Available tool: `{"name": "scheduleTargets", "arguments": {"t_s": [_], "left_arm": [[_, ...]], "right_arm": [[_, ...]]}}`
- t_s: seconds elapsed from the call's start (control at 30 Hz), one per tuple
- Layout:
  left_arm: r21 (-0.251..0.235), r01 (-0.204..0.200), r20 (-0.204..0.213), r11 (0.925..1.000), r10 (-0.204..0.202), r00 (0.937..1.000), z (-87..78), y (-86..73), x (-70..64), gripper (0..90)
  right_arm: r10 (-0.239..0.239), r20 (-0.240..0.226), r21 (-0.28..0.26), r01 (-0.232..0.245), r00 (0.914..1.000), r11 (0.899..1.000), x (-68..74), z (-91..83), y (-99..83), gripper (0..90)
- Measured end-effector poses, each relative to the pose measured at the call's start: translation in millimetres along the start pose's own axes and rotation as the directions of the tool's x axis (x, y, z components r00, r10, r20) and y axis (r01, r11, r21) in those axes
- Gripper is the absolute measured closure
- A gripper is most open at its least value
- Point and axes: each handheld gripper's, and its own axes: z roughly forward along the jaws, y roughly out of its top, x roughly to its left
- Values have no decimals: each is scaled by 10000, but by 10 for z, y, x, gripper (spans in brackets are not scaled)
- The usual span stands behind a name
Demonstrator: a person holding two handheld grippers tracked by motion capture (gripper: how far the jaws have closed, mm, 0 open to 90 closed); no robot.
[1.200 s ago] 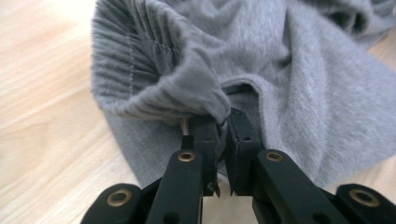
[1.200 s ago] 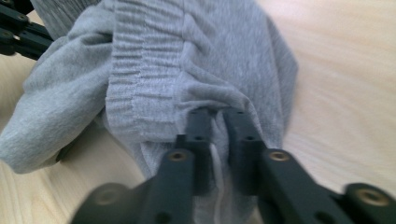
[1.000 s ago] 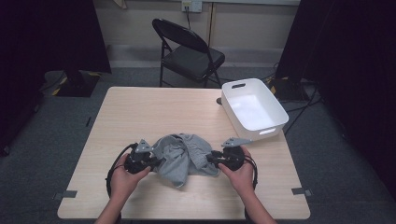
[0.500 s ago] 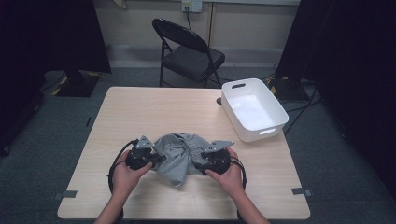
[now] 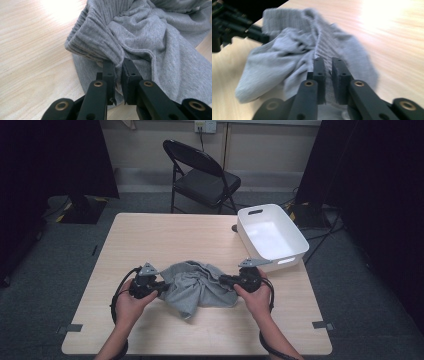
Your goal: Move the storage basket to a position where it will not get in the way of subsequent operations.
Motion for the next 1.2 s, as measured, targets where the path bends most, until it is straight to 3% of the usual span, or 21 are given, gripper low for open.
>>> {"name": "scheduleTargets", "arguments": {"t_s": [0.13,0.37,0.5,0.63,0.83,0.97,1.07,1.17,1.2], "left_arm": [[-123,151,-22,9998,-151,9999,8,2,21,789],[-697,585,-194,9959,-599,9980,-18,14,108,687],[-737,762,-146,9944,-775,9969,-2,24,132,717],[-678,511,-50,9964,-516,9987,2,80,77,781],[-706,367,-18,9968,-370,9993,-12,144,-7,802],[-778,271,8,9966,-271,9996,-29,178,-65,805],[-774,182,14,9968,-182,9998,-47,200,-88,808],[-842,206,8,9962,-206,9998,-63,207,-90,815],[-869,155,-23,9961,-158,9999,-82,214,-81,817]], "right_arm": [[445,335,-235,-437,9984,9988,-161,-8,37,841],[535,978,-218,-516,9938,9984,-321,48,66,807],[666,1329,-338,-627,9889,9975,-374,68,51,676],[836,1118,-520,-782,9902,9956,-350,13,30,573],[256,537,-431,-233,9982,9988,-167,-79,-42,450],[-228,559,-141,236,9982,9996,-58,-71,-122,420],[-432,896,252,411,9950,9988,-37,-26,-200,470],[-177,1032,274,150,9945,9995,-98,-6,-260,689],[-115,939,148,101,9955,9998,-108,-17,-259,807]]}}
